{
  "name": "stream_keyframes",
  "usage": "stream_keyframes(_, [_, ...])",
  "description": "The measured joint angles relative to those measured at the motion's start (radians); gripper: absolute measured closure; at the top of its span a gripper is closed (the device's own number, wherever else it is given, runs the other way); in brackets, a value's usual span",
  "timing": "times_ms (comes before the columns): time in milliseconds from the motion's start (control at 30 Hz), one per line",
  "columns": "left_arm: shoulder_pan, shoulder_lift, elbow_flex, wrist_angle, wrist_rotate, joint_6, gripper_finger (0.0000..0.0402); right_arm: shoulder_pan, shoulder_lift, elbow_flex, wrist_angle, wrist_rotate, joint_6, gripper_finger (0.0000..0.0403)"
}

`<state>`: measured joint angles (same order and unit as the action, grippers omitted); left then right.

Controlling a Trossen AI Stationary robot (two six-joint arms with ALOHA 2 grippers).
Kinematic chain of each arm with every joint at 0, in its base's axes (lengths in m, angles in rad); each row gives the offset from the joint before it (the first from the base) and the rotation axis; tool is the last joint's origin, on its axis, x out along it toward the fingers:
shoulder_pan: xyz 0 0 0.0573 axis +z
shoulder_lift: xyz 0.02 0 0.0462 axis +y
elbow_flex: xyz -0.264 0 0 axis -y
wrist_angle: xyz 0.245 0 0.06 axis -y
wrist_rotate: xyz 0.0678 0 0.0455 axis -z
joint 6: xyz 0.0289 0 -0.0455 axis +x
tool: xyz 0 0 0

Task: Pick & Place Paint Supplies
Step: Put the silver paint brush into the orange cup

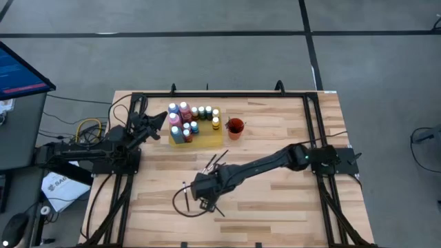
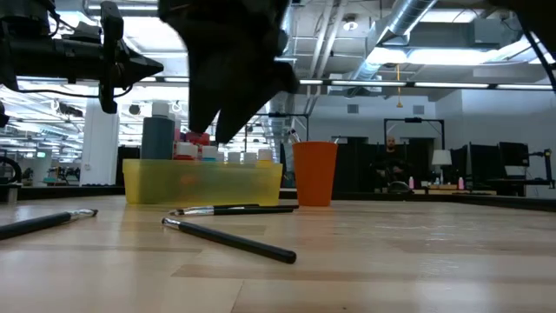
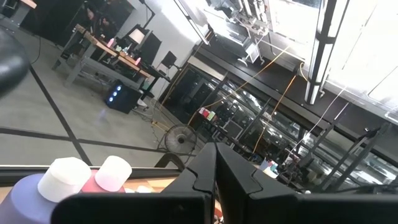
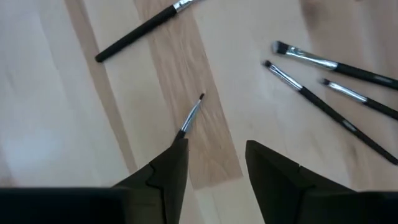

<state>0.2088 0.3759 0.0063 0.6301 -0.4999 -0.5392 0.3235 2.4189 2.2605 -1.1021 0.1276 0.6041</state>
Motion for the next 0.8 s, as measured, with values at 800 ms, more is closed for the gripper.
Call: stream_keyframes(800, [0.0,0.0,0.0,0.0,0.0,0.0,0.04,-0.027,0.123,0.09,0.088,0.029,-0.028,0.0248])
